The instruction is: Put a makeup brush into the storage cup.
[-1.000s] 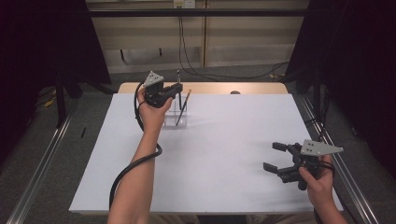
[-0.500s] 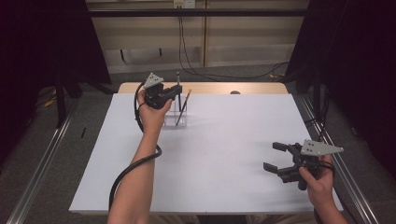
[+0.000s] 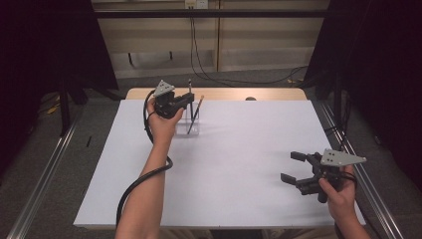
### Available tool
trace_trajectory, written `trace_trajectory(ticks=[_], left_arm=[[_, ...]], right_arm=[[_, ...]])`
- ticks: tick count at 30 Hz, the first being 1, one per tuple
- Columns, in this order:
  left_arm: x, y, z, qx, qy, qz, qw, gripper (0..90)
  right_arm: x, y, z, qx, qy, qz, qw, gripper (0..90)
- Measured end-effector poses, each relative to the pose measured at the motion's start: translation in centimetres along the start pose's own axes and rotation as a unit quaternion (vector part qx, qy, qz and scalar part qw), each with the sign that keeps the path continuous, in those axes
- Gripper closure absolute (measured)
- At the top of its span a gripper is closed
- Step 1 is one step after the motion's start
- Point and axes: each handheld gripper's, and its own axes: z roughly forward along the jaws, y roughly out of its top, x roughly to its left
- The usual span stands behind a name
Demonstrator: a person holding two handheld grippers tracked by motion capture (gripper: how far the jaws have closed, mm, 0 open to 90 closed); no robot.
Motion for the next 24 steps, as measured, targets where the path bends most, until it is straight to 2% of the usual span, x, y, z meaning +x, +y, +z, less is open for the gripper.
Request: trace_trajectory(ticks=[11,13,15,19,24], left_arm=[[0.1,-0.5,0.0,0.003,-0.008,-0.003,1.0000,81.9],[0.1,-0.5,-0.1,-0.002,-0.012,-0.012,0.9998,72.9],[0.2,-0.5,-0.3,-0.002,-0.021,-0.016,0.9997,68.3],[0.2,-0.6,-0.5,0.000,-0.032,-0.037,0.9988,50.6],[0.2,-0.6,-1.0,-0.001,-0.036,-0.043,0.9984,40.6]], right_arm=[[0.0,0.0,0.1,0.001,0.000,-0.001,1.0000,10.2],[0.0,0.0,0.1,0.001,0.001,0.000,1.0000,10.2],[0.0,0.0,0.1,0.002,0.001,-0.001,1.0000,10.2],[0.0,0.0,0.2,0.002,0.001,-0.002,1.0000,10.2],[0.1,0.0,0.3,0.003,0.003,-0.002,1.0000,10.3]])
